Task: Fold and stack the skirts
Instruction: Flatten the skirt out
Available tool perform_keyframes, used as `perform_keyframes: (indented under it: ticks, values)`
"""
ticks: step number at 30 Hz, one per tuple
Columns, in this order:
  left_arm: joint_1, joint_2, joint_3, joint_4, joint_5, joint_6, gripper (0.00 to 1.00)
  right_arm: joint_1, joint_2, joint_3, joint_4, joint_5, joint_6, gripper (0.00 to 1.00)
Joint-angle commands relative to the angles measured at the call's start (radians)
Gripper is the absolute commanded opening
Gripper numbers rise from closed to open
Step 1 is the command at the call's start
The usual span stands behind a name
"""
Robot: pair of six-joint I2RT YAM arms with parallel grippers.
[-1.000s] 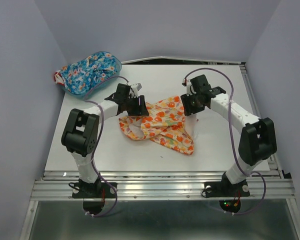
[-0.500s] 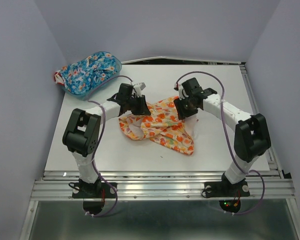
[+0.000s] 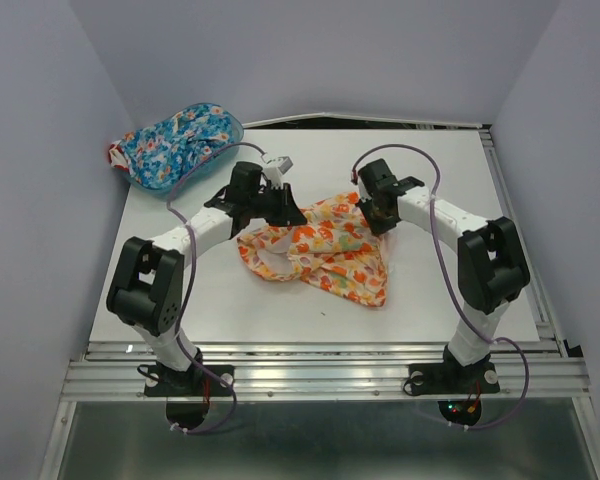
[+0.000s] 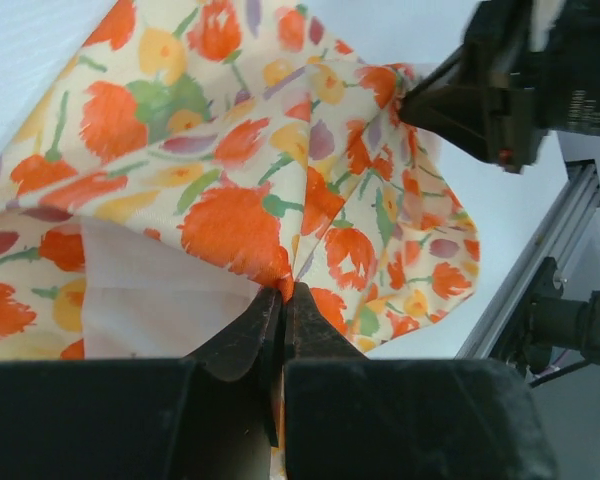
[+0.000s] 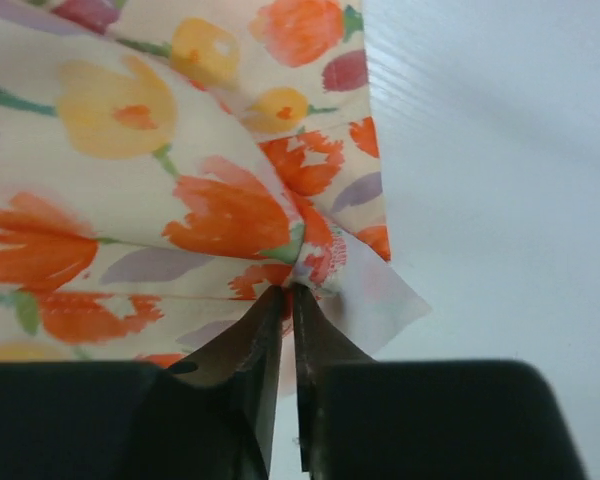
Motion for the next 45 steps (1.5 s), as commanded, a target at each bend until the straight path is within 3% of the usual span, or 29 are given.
perform_keyframes:
  ticks: [1, 3, 7, 10, 12, 13, 17, 22, 23, 26, 27, 28, 33, 39, 45]
  values:
    - [-0.002, -0.123, -0.013, -0.003, 0.022, 0.038, 0.0, 0.006, -0.031, 0.019, 0.007, 0.139, -0.051, 0.08]
    - [0.001, -0.154, -0.019, -0.021, 0.009, 0.057, 0.0, 0.006, -0.048, 0.02, -0.005, 0.155, -0.058, 0.01]
    - [0.004, -0.234, -0.036, -0.075, -0.011, 0.133, 0.0, -0.084, -0.084, 0.045, -0.074, 0.134, -0.052, 0.01]
    - [0.011, -0.303, -0.051, -0.133, -0.01, 0.219, 0.0, -0.213, -0.091, 0.094, -0.143, -0.018, -0.059, 0.01]
    - [0.021, -0.357, -0.056, -0.184, 0.007, 0.305, 0.0, -0.323, -0.116, 0.109, -0.148, -0.196, -0.112, 0.01]
    - [0.03, -0.393, -0.056, -0.214, 0.019, 0.336, 0.0, -0.386, -0.134, 0.114, -0.174, -0.359, -0.119, 0.01]
    - [0.071, -0.493, -0.051, -0.265, 0.034, 0.477, 0.0, -0.489, -0.171, 0.09, -0.222, -0.646, -0.2, 0.01]
    - [0.097, -0.539, 0.009, -0.337, 0.091, 0.603, 0.0, -0.526, -0.187, 0.042, -0.263, -0.776, -0.281, 0.01]
    - [0.088, -0.532, 0.039, -0.368, 0.097, 0.604, 0.0, -0.526, -0.185, 0.068, -0.268, -0.788, -0.263, 0.03]
    - [0.024, -0.503, 0.096, -0.42, 0.133, 0.632, 0.0, -0.526, -0.202, 0.207, -0.24, -0.894, -0.216, 0.54]
    - [-0.002, -0.498, 0.11, -0.422, 0.122, 0.632, 0.0, -0.526, -0.209, 0.273, -0.231, -0.928, -0.206, 0.8]
    - [-0.054, -0.49, 0.124, -0.416, 0.111, 0.63, 0.0, -0.526, -0.217, 0.299, -0.216, -0.954, -0.206, 0.88]
    - [-0.171, -0.401, 0.255, -0.391, 0.093, 0.63, 0.0, -0.404, -0.268, 0.367, -0.269, -1.052, -0.263, 0.99]
    - [-0.251, -0.3, 0.366, -0.414, 0.09, 0.655, 0.0, -0.182, -0.419, 0.209, -0.167, -1.026, -0.275, 1.0]
    - [-0.272, -0.254, 0.401, -0.403, 0.091, 0.606, 0.0, -0.094, -0.46, 0.143, -0.085, -1.012, -0.288, 1.0]
